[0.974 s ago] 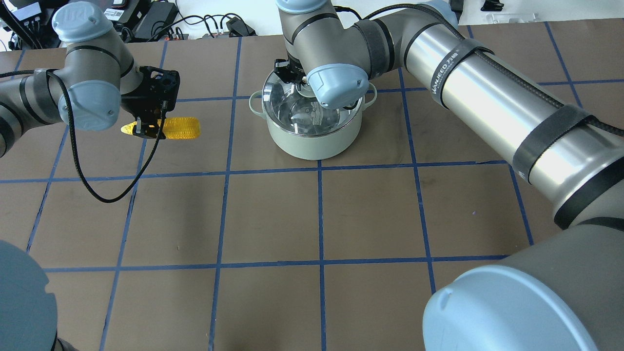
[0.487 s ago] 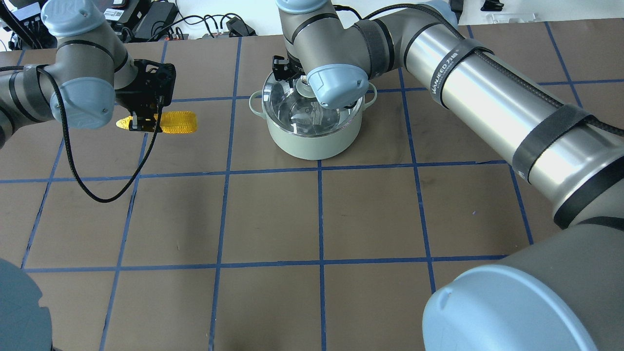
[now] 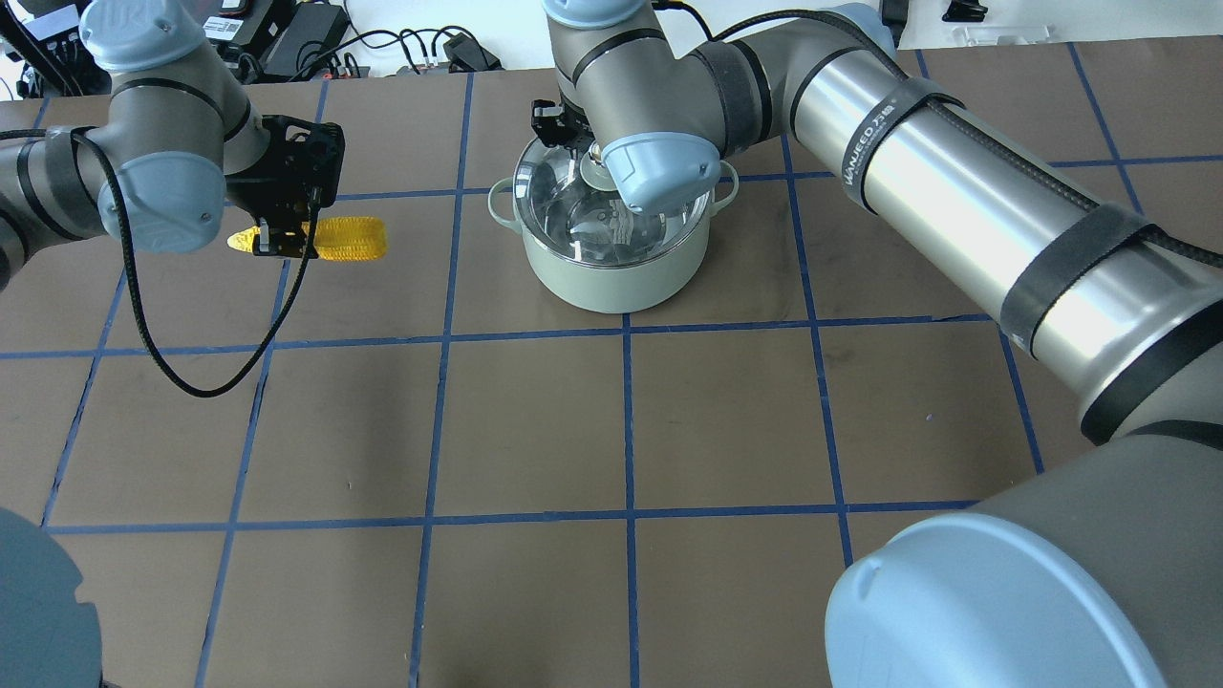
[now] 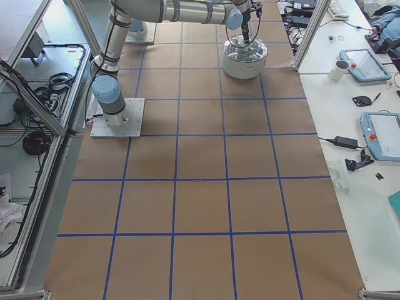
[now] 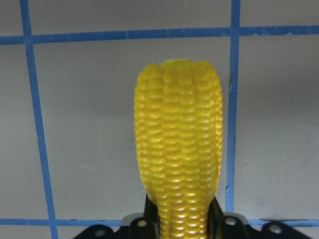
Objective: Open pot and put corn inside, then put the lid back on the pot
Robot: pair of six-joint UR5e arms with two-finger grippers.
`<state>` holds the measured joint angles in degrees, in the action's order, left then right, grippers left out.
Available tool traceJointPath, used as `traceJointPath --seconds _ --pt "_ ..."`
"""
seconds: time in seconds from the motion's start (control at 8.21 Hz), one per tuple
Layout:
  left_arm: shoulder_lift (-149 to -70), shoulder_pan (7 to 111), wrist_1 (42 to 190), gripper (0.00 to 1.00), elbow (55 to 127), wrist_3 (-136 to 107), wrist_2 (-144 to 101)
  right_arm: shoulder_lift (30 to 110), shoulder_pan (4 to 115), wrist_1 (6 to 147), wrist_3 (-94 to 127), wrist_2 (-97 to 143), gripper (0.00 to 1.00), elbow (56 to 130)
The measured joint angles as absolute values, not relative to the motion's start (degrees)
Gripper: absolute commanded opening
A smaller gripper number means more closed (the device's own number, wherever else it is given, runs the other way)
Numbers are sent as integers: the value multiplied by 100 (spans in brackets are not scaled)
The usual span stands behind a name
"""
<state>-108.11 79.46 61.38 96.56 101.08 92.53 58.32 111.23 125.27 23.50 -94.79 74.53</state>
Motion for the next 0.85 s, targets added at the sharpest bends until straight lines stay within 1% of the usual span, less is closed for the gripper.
traceJointPath --seconds 0.49,0.61,0.73,0.85 --pt "-10823 7954 6135 0 9659 10122 9251 5823 11105 12601 2273 -9483 66 7517" --pt "-10825 7954 6135 0 9659 10122 9248 5824 11099 12602 2250 -9483 62 7524" --pt "-10827 7954 6135 0 9660 10119 9247 5825 11094 12603 2236 -9483 56 7528" --pt "-10832 7959 6135 0 9664 10117 9241 5826 11081 12603 2222 -9484 56 7527"
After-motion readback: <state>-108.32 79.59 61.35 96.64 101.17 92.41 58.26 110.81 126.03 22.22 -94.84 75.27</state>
